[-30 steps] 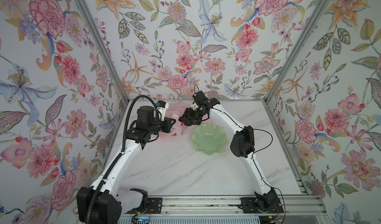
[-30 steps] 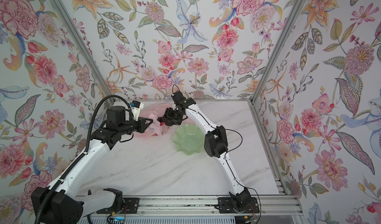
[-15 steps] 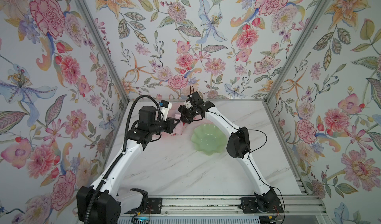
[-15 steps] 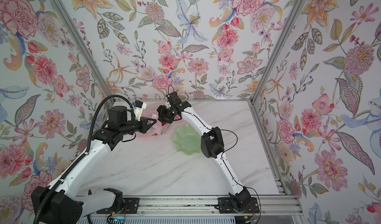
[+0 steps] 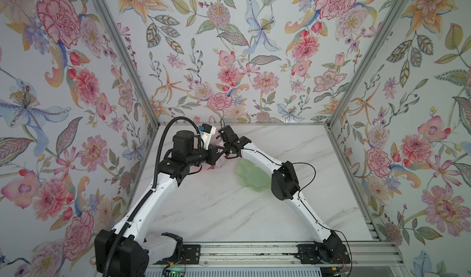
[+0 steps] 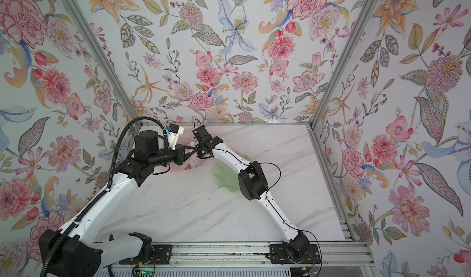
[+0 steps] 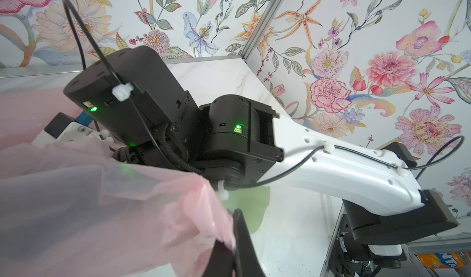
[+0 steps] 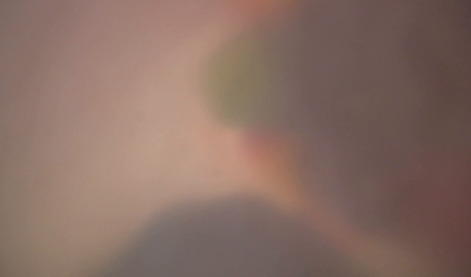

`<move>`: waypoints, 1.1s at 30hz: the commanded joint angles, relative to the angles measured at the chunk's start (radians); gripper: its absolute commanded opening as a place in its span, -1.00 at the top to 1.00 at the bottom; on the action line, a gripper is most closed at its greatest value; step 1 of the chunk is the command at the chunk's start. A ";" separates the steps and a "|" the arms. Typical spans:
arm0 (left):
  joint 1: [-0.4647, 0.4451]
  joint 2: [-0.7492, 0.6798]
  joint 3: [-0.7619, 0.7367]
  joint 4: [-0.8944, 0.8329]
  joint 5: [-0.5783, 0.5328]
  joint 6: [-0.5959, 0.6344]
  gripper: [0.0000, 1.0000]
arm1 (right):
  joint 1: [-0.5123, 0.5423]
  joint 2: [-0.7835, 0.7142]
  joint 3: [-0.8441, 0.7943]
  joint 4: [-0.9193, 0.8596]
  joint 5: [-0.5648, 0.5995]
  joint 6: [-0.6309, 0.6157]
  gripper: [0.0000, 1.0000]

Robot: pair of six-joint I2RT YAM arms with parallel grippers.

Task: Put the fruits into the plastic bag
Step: 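Push the fruit into the bag and open the right gripper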

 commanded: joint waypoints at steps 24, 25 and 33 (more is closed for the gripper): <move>-0.006 -0.005 -0.027 0.026 0.009 -0.003 1.00 | -0.002 -0.046 -0.070 0.030 -0.032 -0.030 -0.98; -0.006 -0.005 -0.026 0.024 0.007 0.001 1.00 | -0.002 -0.050 -0.072 0.030 -0.033 -0.031 -0.98; 0.023 -0.019 -0.028 -0.047 -0.085 0.030 1.00 | -0.050 -0.187 -0.180 -0.006 0.040 -0.109 -0.98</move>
